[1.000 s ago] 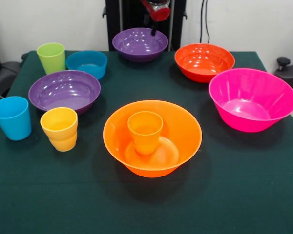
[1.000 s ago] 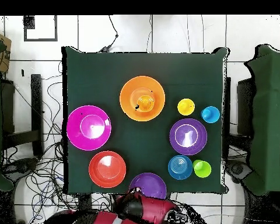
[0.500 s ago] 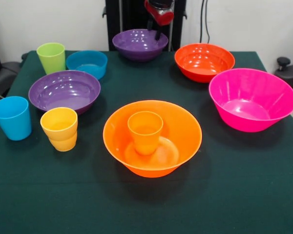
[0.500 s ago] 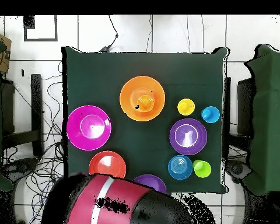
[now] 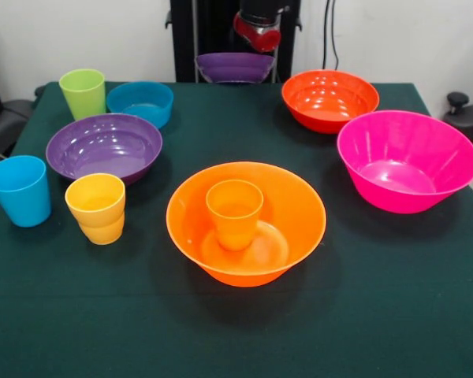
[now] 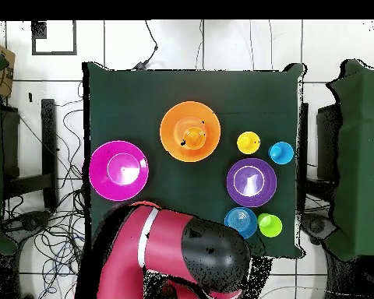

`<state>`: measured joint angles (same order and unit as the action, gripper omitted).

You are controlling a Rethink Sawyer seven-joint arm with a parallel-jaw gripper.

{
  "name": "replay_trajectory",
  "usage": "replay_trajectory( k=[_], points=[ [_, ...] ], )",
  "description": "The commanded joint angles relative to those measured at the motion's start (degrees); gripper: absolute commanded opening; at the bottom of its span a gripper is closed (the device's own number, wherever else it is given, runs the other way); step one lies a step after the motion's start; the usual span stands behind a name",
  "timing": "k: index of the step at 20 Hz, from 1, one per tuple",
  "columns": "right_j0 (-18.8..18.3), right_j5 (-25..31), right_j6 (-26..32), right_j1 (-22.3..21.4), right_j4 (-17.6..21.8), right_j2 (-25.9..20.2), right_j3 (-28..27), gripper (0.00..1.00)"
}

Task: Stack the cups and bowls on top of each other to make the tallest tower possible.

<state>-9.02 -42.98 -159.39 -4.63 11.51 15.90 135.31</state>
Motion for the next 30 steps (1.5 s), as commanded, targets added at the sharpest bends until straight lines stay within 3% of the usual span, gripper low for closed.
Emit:
replay_trajectory(
  k=[1,6,10,14,21,23,30],
  points=[
    [-2.0,0.9,-6.5,7.1,-2.4,-4.4,-9.5,1.0],
    [-2.0,-0.5,-6.6,5.1,-1.8,-4.0,-7.9,1.0],
    [-2.5,1.8,-5.8,-3.3,-1.3,-3.8,-5.5,1.0],
    [-4.7,8.4,-3.2,-10.4,0.4,-4.7,-5.0,1.0],
    [-8.1,24.6,0.6,-23.5,1.0,-8.9,-6.0,1.0],
    [-8.5,28.6,1.0,-25.7,0.2,-9.8,-6.6,1.0],
    [-7.5,34.4,0.5,-28.1,-1.3,-10.9,-9.6,1.0]
  ],
)
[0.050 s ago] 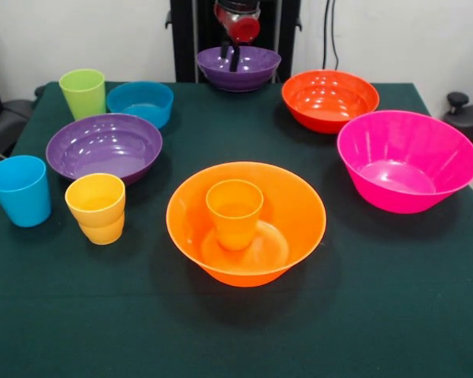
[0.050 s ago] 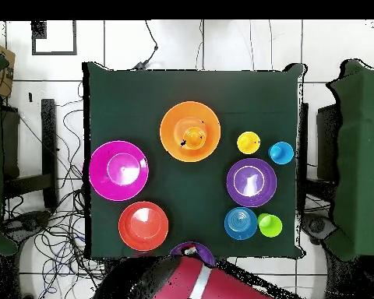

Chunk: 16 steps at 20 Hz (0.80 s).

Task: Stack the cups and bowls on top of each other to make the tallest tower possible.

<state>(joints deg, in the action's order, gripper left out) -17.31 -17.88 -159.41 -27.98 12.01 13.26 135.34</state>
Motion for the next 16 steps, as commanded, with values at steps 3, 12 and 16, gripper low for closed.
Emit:
replay_trajectory(
  k=[3,12,16],
  points=[
    [2.1,9.7,0.0,-4.3,-2.4,-7.7,-11.1,1.0],
    [5.9,4.6,-1.6,-0.7,-2.3,-5.5,-15.1,1.0],
    [7.3,1.5,-3.0,1.2,-2.4,-4.5,-15.9,1.0]
  ],
)
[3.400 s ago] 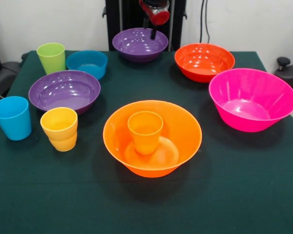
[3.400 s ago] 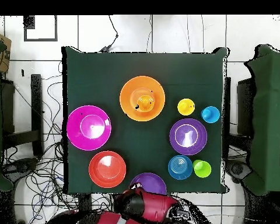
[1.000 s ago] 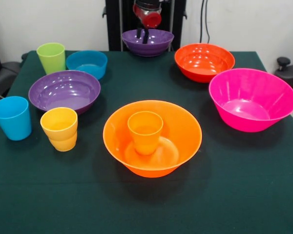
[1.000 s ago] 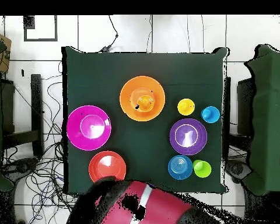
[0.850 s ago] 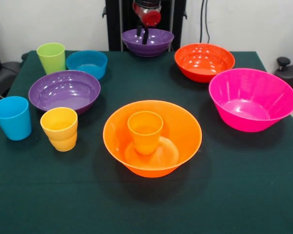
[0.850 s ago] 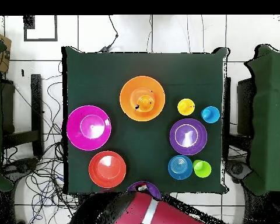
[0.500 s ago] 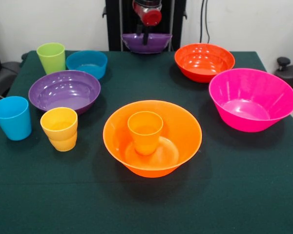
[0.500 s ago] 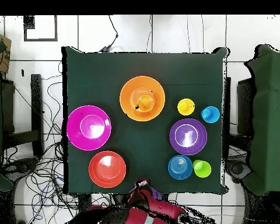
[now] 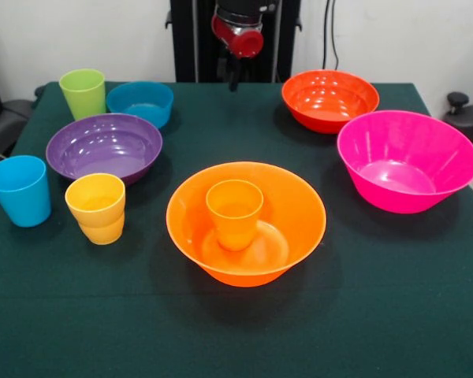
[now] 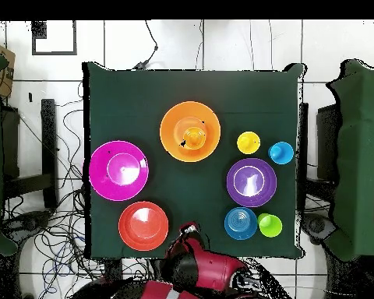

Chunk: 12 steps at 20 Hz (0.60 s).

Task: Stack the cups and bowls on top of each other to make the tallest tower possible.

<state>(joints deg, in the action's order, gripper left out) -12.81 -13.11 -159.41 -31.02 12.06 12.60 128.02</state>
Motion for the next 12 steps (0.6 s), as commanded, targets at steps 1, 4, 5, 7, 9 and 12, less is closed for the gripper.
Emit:
replay_trajectory(
  k=[1,4,5,7,9,12],
  points=[
    [3.0,-4.2,-3.2,4.6,-2.1,-3.7,-8.6,1.0],
    [3.3,-4.3,-3.5,5.0,-2.0,-3.5,-8.7,1.0],
    [3.3,-3.3,-3.6,4.4,-2.1,-3.6,-8.2,1.0],
    [3.5,-1.7,-3.7,3.2,-2.2,-3.6,-7.3,1.0],
    [4.0,-0.3,-3.6,2.6,-2.4,-3.6,-6.8,1.0],
    [4.4,1.0,-3.9,2.5,-2.5,-4.0,-5.4,1.0]
  ],
)
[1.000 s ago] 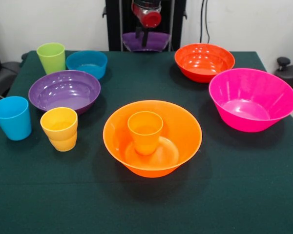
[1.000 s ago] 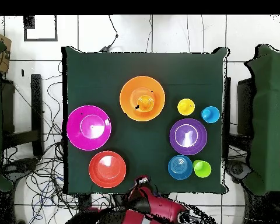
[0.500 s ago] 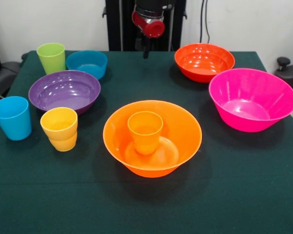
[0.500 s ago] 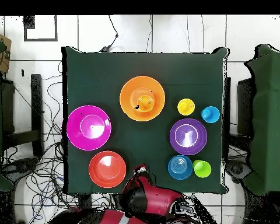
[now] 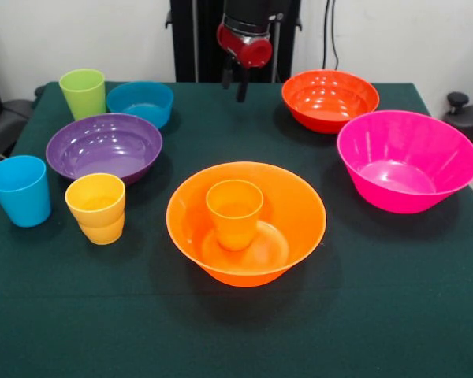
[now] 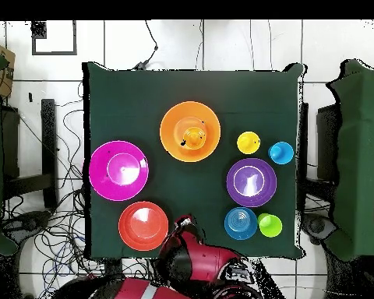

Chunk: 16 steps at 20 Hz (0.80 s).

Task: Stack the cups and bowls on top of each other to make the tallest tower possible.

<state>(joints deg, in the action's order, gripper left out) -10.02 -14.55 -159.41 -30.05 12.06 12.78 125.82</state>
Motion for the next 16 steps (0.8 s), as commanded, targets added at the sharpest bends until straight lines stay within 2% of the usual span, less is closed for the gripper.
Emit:
replay_trajectory(
  k=[1,5,10,13,16],
  points=[
    [1.6,2.0,-4.1,1.6,-2.0,-4.1,-2.1,1.0],
    [2.6,0.1,-4.0,1.4,-0.5,-2.1,0.5,1.0],
    [3.5,-3.7,-5.0,4.8,-0.2,-2.0,0.4,1.0],
    [3.9,-3.7,-5.1,4.4,0.1,-1.5,1.7,1.0],
    [3.1,-4.9,-4.5,6.3,0.8,-1.1,0.3,1.0]
  ],
)
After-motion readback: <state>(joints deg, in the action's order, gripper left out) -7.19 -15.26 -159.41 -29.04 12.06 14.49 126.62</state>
